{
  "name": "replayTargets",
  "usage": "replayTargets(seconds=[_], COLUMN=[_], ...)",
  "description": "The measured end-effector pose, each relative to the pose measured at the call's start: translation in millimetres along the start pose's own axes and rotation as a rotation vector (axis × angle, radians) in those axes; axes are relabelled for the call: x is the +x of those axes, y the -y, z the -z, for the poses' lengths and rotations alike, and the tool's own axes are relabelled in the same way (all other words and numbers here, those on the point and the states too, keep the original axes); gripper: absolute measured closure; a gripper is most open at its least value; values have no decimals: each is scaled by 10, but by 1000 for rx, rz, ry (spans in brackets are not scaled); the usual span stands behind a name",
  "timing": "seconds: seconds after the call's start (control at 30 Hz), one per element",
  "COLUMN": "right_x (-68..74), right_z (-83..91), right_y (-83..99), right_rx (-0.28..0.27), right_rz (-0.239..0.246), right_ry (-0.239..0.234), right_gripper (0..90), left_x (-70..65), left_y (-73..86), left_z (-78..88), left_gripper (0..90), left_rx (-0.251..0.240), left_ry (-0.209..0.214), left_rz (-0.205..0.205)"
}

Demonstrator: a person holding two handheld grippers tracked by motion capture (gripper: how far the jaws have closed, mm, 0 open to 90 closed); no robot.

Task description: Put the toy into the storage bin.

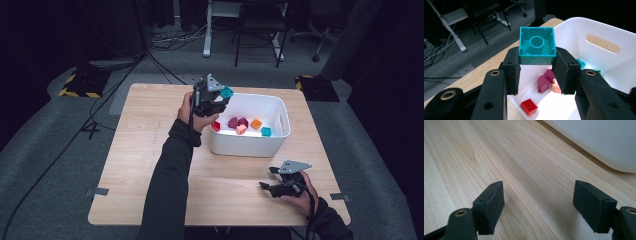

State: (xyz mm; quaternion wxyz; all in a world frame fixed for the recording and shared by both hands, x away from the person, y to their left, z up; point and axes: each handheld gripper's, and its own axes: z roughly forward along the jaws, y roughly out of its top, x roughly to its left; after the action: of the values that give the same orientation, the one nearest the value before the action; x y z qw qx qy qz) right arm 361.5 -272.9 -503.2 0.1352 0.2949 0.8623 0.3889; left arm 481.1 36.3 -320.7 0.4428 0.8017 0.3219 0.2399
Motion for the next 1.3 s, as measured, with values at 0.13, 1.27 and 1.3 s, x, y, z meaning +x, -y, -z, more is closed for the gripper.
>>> replayTargets(seconds=[0.13, 1.27, 1.3], right_x=[-1, 0, 8], right_z=[0, -1, -3], right_y=[0, 1, -1], right_rx=[0, -2, -5], right_rz=[2, 5, -6], right_ry=[0, 0, 0], right_gripper=[251, 251, 251], left_x=[-151, -503, -498], left_y=[-37, -114, -115], left_z=[-139, -416, -412], left_gripper=[589, 522, 515], left_rx=[18, 63, 66], left_ry=[32, 46, 42], left_rz=[-29, -78, -78])
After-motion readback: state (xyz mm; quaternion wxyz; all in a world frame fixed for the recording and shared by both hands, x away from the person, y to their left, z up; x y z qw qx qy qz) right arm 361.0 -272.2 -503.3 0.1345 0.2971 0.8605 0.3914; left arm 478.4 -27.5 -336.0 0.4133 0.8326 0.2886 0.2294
